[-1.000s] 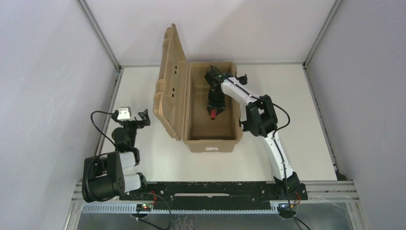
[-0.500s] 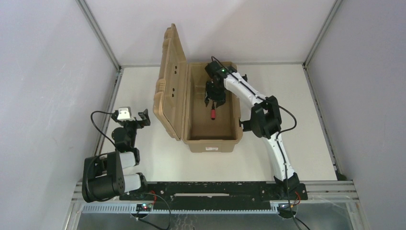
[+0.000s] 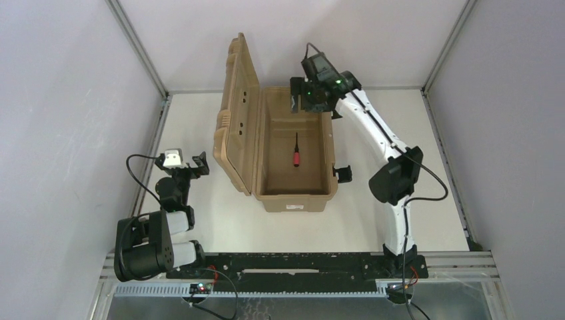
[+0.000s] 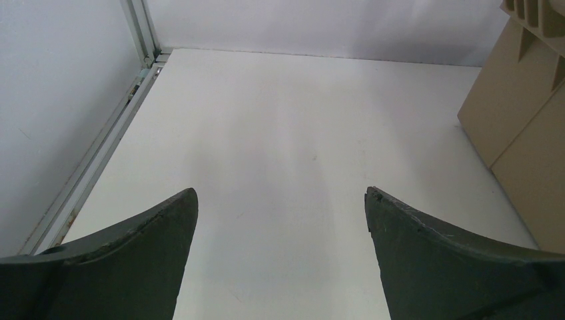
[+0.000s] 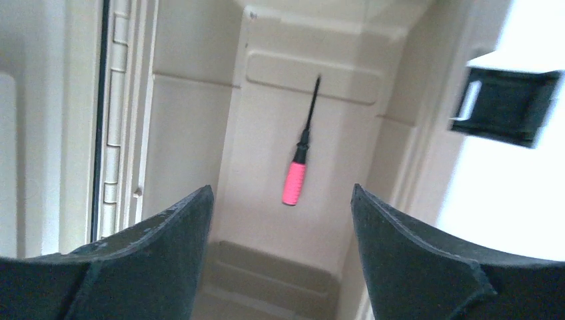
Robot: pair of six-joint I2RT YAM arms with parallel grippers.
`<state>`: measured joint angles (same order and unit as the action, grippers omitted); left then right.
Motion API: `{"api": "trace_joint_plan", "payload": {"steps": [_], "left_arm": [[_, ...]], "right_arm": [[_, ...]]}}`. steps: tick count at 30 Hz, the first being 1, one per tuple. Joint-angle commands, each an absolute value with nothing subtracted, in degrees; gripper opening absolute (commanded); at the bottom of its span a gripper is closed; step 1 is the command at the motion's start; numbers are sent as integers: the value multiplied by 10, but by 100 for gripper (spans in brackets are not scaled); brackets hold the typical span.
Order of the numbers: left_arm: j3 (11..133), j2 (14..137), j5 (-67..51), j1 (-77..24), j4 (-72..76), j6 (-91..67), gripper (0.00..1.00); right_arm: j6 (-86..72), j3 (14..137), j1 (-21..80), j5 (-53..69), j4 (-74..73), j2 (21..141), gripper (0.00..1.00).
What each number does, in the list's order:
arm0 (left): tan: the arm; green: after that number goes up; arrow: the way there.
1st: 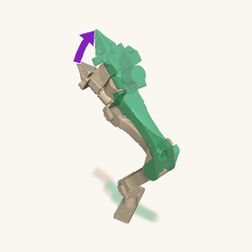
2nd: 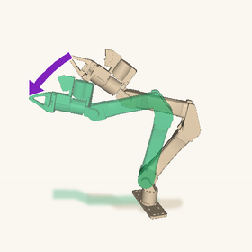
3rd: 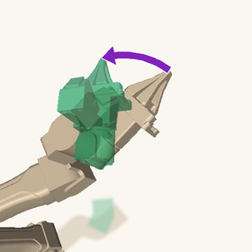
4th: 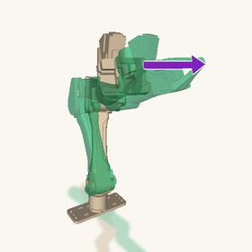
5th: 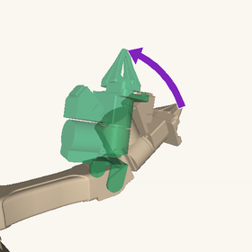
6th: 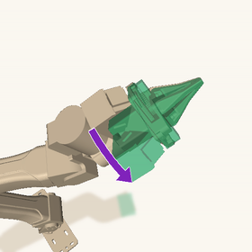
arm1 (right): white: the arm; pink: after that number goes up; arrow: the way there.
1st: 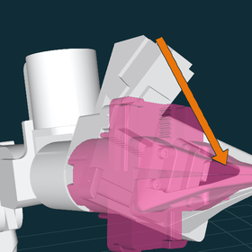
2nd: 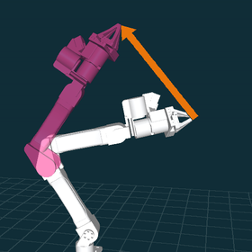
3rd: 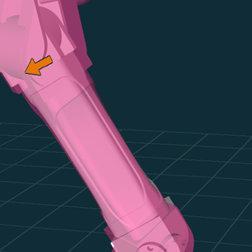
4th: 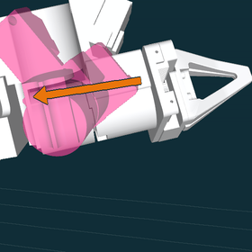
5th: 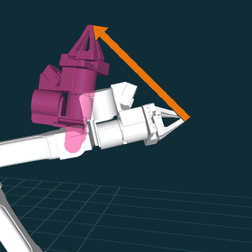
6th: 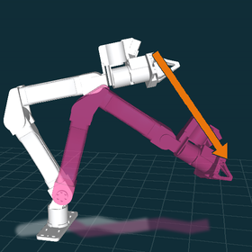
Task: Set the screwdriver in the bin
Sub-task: Reset both arms
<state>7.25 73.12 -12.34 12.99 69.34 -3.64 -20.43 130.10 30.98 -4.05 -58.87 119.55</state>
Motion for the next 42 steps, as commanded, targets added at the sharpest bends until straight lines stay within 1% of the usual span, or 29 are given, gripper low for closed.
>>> {"api": "trace_joint_plan", "payload": {"steps": [1, 5, 7, 8, 20, 26, 35, 42], "left_arm": [[63, 729, -126, 131, 713, -39, 100], [63, 728, -127, 130, 713, -39, 100], [63, 729, -126, 130, 713, -39, 100], [63, 729, -127, 131, 713, -39, 100], [63, 729, -126, 131, 714, -40, 100], [63, 729, -126, 130, 714, -40, 100], [63, 729, -126, 130, 714, -40, 100], [63, 729, -126, 130, 714, -39, 100]], "right_arm": [[-141, 1284, 285, -96, -548, 1121, 86], [-118, 1252, 259, -112, -526, 1081, 93], [-109, 1236, 245, -118, -518, 1063, 99], [-103, 1225, 237, -121, -511, 1053, 99], [-62, 1095, 134, -137, -458, 958, 100], [-60, 983, 94, -123, -388, 898, 100], [-74, 811, 60, -104, -288, 809, 100], [-74, 717, 51, -107, -260, 763, 100]]}}
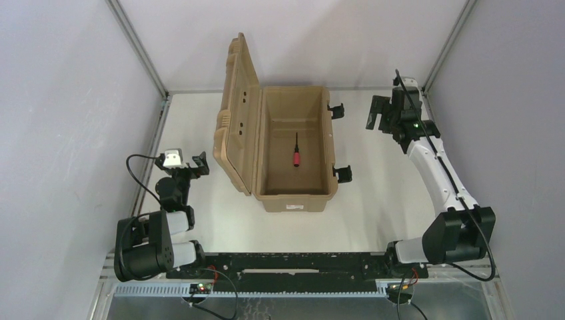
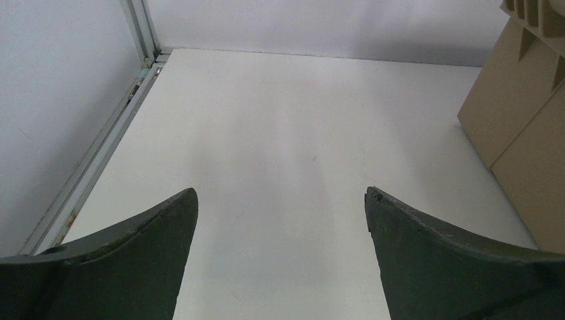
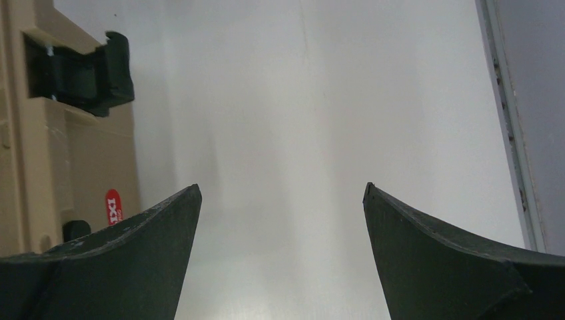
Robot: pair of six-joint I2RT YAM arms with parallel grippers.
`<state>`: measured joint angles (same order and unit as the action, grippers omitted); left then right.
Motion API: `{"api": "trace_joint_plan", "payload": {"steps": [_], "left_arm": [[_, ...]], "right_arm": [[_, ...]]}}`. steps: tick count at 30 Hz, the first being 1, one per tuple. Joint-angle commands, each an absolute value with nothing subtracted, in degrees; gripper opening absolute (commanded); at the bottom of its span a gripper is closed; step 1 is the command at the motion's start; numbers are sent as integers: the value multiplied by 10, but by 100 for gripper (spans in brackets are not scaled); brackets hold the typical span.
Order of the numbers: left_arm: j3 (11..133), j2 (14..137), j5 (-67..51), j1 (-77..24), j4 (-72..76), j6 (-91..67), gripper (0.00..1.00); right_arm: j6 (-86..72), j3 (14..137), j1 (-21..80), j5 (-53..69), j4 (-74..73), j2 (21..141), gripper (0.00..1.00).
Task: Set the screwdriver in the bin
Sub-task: Reset both arms
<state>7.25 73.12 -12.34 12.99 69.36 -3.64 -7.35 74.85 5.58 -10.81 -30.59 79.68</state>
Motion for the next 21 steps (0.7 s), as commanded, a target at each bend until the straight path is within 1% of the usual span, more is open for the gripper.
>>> {"api": "trace_joint_plan", "payload": {"steps": [1, 12, 21], "left_arm": [[63, 729, -126, 130, 714, -40, 100], [63, 729, -126, 129, 714, -39, 100], [63, 729, -125, 129, 714, -39, 100]], "right_arm": [[-74, 705, 49, -108, -257, 759, 100], [-84, 558, 28, -72, -199, 713, 100], [-90, 486, 19, -61, -178, 706, 100]]}}
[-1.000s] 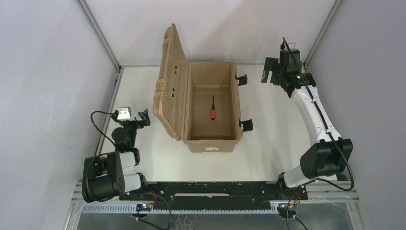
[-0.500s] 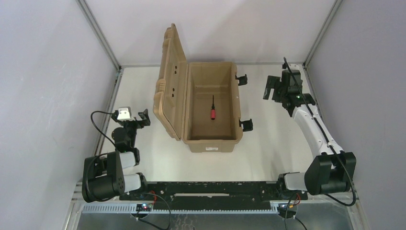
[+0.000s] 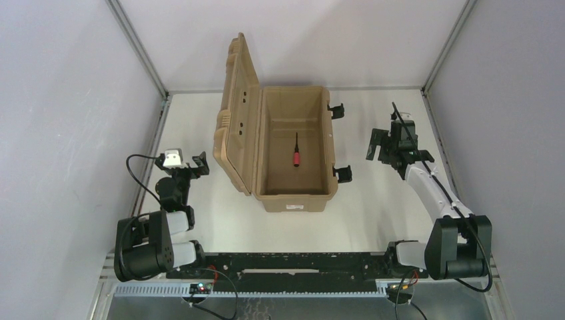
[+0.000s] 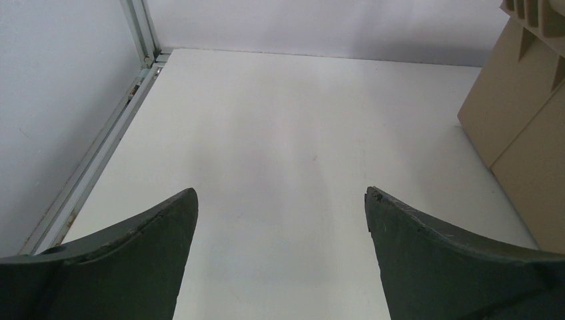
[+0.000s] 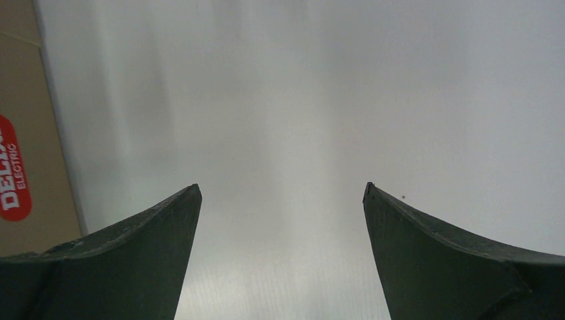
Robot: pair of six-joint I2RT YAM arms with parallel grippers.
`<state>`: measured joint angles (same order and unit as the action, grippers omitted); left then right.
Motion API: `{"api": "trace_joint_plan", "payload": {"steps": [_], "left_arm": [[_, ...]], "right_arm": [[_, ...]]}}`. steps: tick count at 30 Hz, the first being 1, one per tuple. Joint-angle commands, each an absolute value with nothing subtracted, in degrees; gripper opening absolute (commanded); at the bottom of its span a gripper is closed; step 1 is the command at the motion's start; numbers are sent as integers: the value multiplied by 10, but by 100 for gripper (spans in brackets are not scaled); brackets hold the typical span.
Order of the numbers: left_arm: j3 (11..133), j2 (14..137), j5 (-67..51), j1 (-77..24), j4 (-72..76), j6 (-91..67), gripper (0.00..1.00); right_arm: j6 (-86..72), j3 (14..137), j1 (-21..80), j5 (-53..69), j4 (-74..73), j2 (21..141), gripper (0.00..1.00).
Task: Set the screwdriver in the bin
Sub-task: Reset both arms
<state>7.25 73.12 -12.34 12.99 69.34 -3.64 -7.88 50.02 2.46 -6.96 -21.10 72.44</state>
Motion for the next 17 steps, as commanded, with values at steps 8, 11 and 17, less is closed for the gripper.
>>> {"api": "trace_joint_plan", "payload": {"steps": [8, 11, 17], "left_arm": [[63, 729, -125, 129, 714, -39, 100], [63, 728, -125, 129, 714, -39, 100], [63, 728, -124, 128, 714, -39, 100]], "right_arm": [[-91, 473, 18, -54, -174, 702, 100], [-93, 473, 18, -52, -174, 699, 100], [-98, 473, 18, -52, -176, 692, 100]]}}
